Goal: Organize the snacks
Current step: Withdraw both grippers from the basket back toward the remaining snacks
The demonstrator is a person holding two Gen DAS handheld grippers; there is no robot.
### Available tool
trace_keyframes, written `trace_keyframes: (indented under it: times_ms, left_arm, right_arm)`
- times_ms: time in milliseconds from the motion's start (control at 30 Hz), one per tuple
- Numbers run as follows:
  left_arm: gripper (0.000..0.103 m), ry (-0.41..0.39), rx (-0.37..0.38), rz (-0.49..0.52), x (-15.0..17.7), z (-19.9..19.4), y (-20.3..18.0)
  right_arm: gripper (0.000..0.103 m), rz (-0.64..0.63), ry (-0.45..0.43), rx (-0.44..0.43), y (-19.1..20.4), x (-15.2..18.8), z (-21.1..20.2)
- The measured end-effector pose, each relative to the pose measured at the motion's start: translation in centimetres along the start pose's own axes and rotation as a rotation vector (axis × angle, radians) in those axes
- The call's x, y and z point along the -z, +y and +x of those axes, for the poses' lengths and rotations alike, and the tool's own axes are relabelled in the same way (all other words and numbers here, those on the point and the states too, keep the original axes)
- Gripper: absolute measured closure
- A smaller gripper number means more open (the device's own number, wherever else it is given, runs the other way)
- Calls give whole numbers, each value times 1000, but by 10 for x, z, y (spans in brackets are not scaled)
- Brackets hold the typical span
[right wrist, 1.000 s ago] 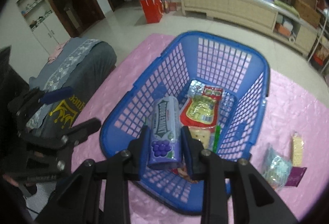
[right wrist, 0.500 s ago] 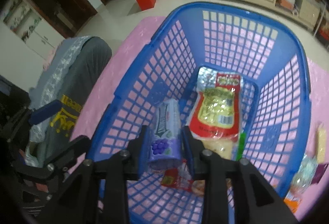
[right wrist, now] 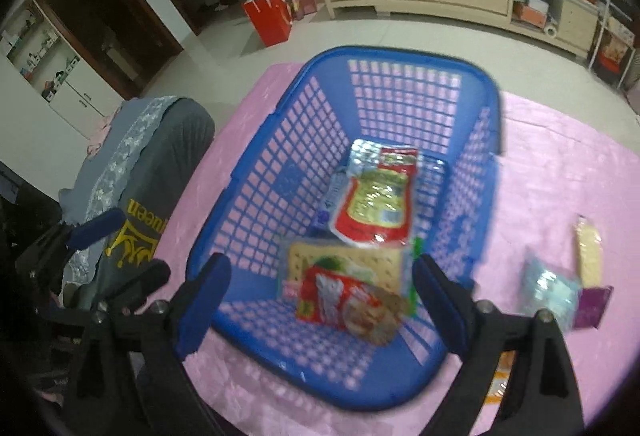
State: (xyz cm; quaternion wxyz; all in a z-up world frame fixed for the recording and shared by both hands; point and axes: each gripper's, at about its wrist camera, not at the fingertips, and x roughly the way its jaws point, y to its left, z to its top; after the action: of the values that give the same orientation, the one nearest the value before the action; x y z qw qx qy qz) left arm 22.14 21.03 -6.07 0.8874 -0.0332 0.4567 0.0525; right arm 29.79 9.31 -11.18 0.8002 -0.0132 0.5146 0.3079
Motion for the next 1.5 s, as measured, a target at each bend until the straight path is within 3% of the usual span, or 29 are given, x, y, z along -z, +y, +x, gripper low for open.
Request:
trace_keyframes:
  times_ms: [467,800,1167,1500]
  left_arm:
    - [22,-72,83,60,6,-60,-71]
    - [22,-63,142,143,14,-65,-142]
    - [17,-13,155,183,44,-39,-206]
    - [14,23,106,169,78,2,-241]
  right_arm:
    - [9,49,-122,77,-46,52,-98]
    - [9,126,-170,127,-92,92,-139]
    - [9,158,-160,164,-147,139,-145]
    - [9,61,-127,151,-180,168,-117]
